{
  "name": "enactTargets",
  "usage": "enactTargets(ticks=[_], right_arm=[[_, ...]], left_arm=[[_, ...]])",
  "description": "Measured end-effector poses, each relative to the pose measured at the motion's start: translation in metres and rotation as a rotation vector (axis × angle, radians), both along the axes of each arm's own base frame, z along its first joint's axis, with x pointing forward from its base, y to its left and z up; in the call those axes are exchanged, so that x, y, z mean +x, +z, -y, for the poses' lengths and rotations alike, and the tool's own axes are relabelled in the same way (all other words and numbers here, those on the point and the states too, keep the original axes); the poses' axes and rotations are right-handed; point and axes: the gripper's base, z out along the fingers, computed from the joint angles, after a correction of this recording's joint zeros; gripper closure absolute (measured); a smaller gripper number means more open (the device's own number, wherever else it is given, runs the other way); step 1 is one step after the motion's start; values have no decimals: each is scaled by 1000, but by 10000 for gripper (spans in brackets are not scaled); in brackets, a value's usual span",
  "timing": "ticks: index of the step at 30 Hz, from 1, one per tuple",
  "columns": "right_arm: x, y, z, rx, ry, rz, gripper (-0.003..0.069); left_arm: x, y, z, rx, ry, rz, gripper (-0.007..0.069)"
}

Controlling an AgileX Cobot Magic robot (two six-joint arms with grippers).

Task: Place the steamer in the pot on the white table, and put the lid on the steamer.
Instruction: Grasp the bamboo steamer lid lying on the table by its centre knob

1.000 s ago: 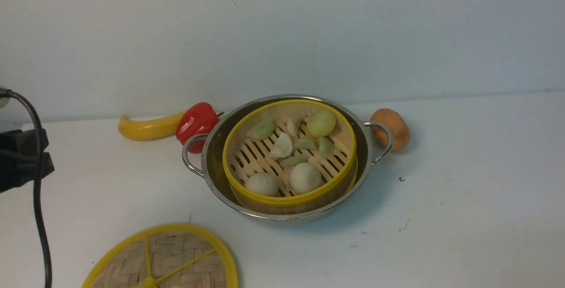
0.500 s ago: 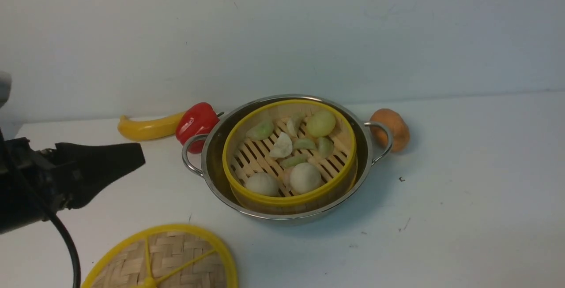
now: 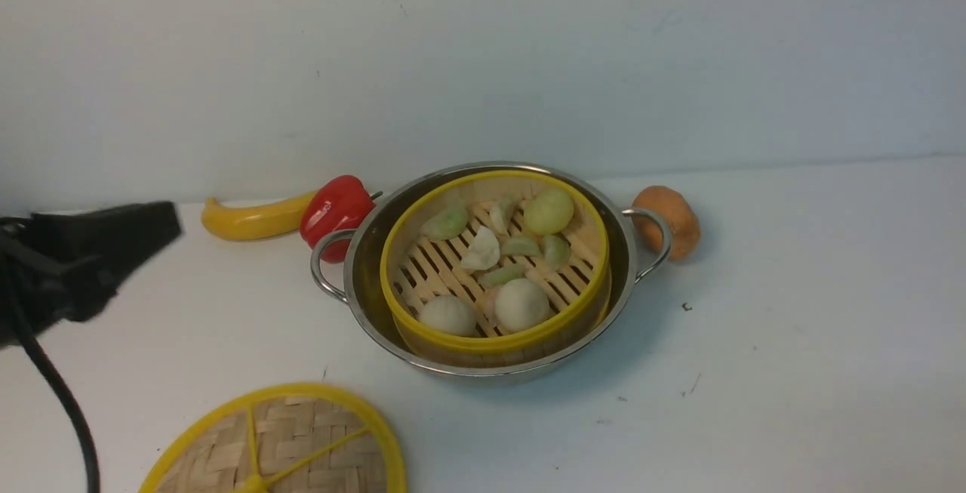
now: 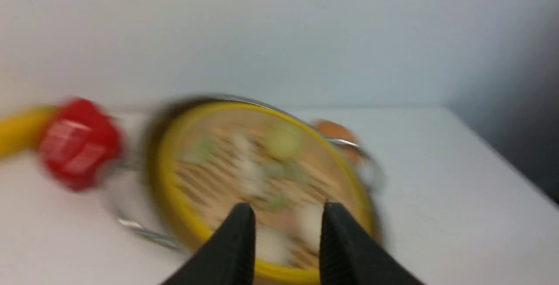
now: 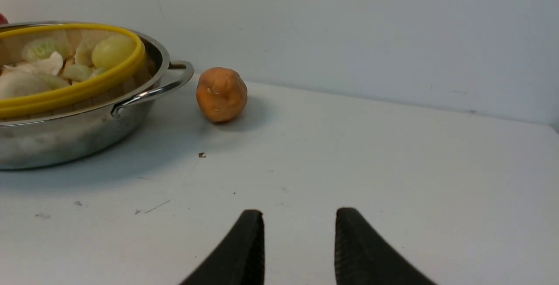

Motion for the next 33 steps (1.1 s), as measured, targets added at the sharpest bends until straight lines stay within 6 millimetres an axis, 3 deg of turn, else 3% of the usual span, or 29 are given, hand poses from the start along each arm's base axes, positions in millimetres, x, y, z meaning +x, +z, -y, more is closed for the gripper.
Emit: enactTargets(ticks=[4,8,9,11,15,20,24,26,31,33], right_arm=[[0,0,0,0,0,0,410],[0,0,0,0,0,0,410],[0,0,0,0,0,0,410],[0,0,0,0,0,0,410],[0,0,0,0,0,0,410],[0,0,0,1,0,0,410],[0,0,0,1,0,0,410],[0,0,0,1,0,0,410],[0,0,0,1,0,0,410],[0,0,0,1,0,0,410]], left_arm=[[3,0,-58,311,473,49,415],[-18,5,-106,503,948,10,415],[-19,6,-109,509,972,7,415],[-38,10,-127,609,1222,-40,415],[-65,14,-141,701,1528,-130,415],[-87,5,-143,636,1740,-311,415],[-91,-6,-137,543,1696,-461,415],[-88,-24,-123,369,1546,-626,415],[-72,-48,-89,86,1138,-833,415],[-55,-51,-56,-86,728,-835,415]])
